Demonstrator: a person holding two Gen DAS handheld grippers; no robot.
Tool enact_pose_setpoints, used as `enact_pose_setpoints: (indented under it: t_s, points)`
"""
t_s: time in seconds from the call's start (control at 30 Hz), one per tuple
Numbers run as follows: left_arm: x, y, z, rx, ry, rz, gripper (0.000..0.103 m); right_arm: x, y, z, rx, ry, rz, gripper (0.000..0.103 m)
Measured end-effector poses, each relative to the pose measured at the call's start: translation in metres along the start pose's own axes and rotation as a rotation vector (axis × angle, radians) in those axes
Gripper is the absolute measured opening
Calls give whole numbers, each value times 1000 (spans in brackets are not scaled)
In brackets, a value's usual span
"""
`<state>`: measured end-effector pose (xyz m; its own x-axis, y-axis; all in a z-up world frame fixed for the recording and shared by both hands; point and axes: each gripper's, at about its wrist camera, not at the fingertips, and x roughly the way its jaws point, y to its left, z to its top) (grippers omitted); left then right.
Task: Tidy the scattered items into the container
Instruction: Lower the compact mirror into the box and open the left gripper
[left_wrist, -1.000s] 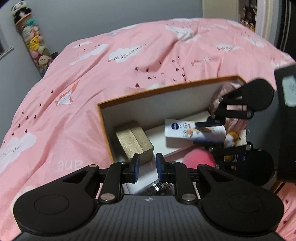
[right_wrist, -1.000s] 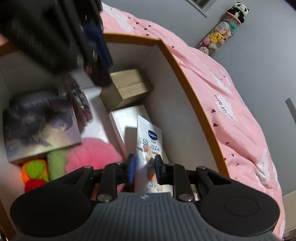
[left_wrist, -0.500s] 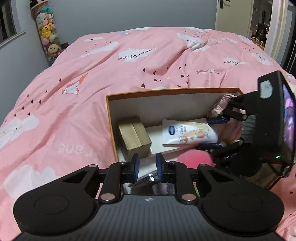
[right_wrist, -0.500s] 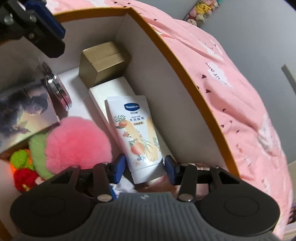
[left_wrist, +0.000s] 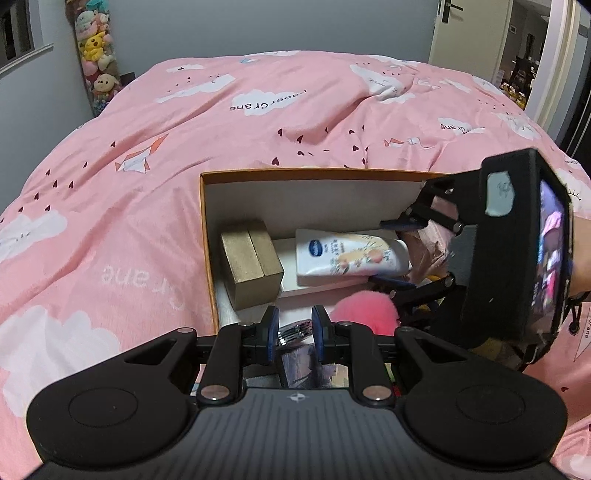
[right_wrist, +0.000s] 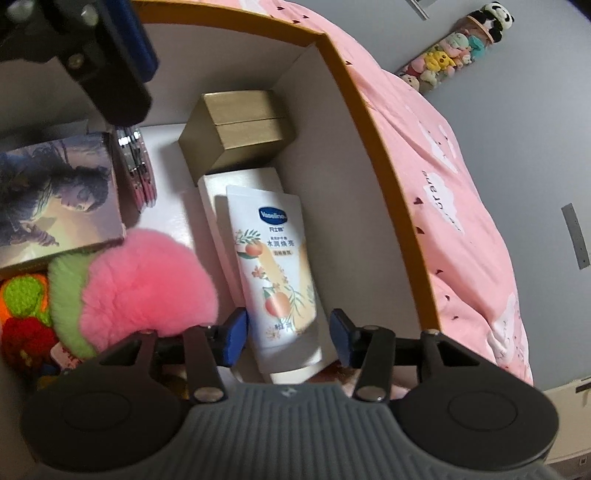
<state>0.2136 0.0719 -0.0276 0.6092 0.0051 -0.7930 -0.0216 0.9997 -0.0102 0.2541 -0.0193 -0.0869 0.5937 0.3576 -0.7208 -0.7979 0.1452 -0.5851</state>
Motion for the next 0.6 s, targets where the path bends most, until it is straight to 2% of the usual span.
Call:
enact_pose_setpoints:
  t_s: [0.2,0.43,0.53,0.6]
  points:
    - [-7,-2,-5,-18,-8,-9,22,-3,-16,-3,89,25,22,56]
    - [-16,-1,-12,-44,-13,-13,22,-7,-24,-8,218,67,-14,55]
    - [-21,-1,-15,-57,-18,-20,22,0,-27,-10,267,82,14,33]
    - [-24,-1,-17,-66,-23,-21,22,2,-23,-11,242,92,-12,35]
